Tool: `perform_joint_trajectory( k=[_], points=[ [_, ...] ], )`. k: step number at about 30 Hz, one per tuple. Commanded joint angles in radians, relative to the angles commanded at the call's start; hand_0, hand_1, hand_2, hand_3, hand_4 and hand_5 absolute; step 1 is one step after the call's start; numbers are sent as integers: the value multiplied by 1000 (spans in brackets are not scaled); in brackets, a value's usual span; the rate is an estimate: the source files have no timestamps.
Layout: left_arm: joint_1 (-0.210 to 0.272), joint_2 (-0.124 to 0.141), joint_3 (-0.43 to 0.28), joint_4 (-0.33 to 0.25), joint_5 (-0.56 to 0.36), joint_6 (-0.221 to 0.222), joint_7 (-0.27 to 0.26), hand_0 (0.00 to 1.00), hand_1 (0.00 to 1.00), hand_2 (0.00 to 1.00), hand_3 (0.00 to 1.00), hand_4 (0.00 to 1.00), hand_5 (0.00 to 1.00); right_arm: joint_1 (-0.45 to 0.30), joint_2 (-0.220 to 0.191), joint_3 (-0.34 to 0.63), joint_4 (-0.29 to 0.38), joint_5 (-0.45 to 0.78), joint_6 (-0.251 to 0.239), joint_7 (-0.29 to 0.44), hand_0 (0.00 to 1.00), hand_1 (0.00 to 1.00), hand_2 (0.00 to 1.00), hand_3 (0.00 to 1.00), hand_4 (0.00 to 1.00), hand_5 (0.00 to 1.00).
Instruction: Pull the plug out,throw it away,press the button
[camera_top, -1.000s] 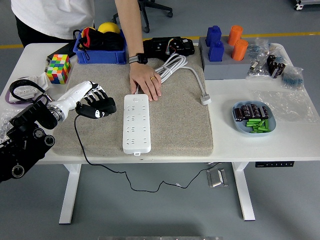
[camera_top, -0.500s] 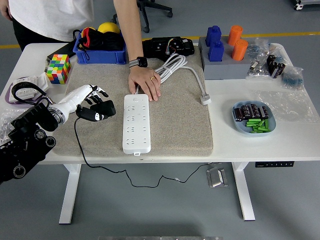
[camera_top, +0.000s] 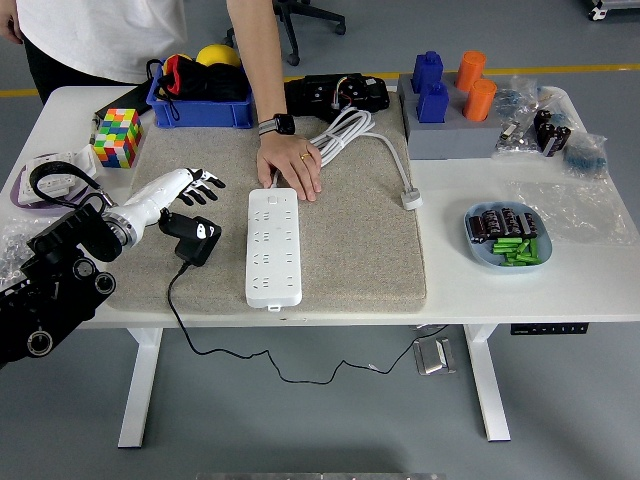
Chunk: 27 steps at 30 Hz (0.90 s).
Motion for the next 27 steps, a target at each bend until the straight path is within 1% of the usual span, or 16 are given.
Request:
perform_joint_trajectory(
  k=[1, 2, 7, 8, 10, 13, 14, 16, 19, 20, 23, 25, 26, 27],
  points=[
    [-6, -3, 7, 2, -4, -2, 0, 616, 655, 670, 774, 800, 2, -1, 0, -4, 0, 0, 0, 0, 767, 729, 724, 713, 883, 658],
    [-12, -7, 13, 5, -6, -3, 0, 491, 508, 528, 754, 755, 2, -3, -1, -7, 1, 1, 0, 0, 767, 729, 724, 713, 883, 658],
    [-38, -19, 40, 18, -27, -8, 5, 491, 508, 528, 754, 755, 2, -7, -1, -18, 9, 5, -1, 0, 767, 729, 724, 713, 883, 658],
    [-55, -24, 57, 26, -34, -4, 4, 292, 336, 355, 695, 504, 2, -7, 1, -20, 10, 6, -1, 0, 767, 729, 724, 713, 883, 658],
    [-71, -28, 73, 33, -36, -2, 3, 292, 336, 355, 695, 504, 2, -9, 2, -22, 11, 7, 1, 0, 767, 729, 724, 713, 883, 658],
    [-93, -39, 105, 47, -32, 2, 1, 292, 336, 355, 695, 504, 2, -29, 3, 1, 16, 5, 1, -1, 767, 729, 724, 713, 883, 658],
    [-92, -43, 105, 52, -31, 8, -3, 162, 166, 171, 644, 324, 2, -33, 4, 17, 9, 0, -1, -1, 767, 729, 724, 713, 883, 658],
    [-94, -53, 98, 61, -35, 10, -4, 162, 166, 171, 644, 324, 2, -37, 8, 39, 1, -7, -3, 0, 767, 729, 724, 713, 883, 658],
    [-113, -59, 110, 70, -47, 9, -5, 162, 166, 171, 644, 324, 2, -40, 8, 27, 5, -3, 3, -2, 767, 729, 724, 713, 883, 658],
    [-125, -61, 118, 77, -56, 7, -3, 81, 91, 125, 618, 173, 2, -40, 10, 31, 7, -2, 1, -1, 767, 729, 724, 713, 883, 658],
    [-152, -74, 141, 102, -78, -1, 4, 81, 91, 125, 618, 173, 2, -33, 13, 45, 0, -5, 0, -2, 767, 729, 724, 713, 883, 658],
    [-176, -83, 173, 123, -87, -4, 11, 81, 91, 125, 618, 173, 2, -32, 14, 41, 0, -4, 1, -2, 767, 729, 724, 713, 883, 658],
    [-187, -86, 187, 132, -91, -7, 15, 55, 45, 134, 613, 78, 2, -33, 14, 38, 1, -3, 2, -2, 767, 729, 724, 713, 883, 658],
    [-199, -91, 202, 143, -96, -10, 21, 55, 45, 134, 613, 78, 2, -32, 13, 38, 2, -3, 2, -2, 767, 729, 724, 713, 883, 658]
  ],
)
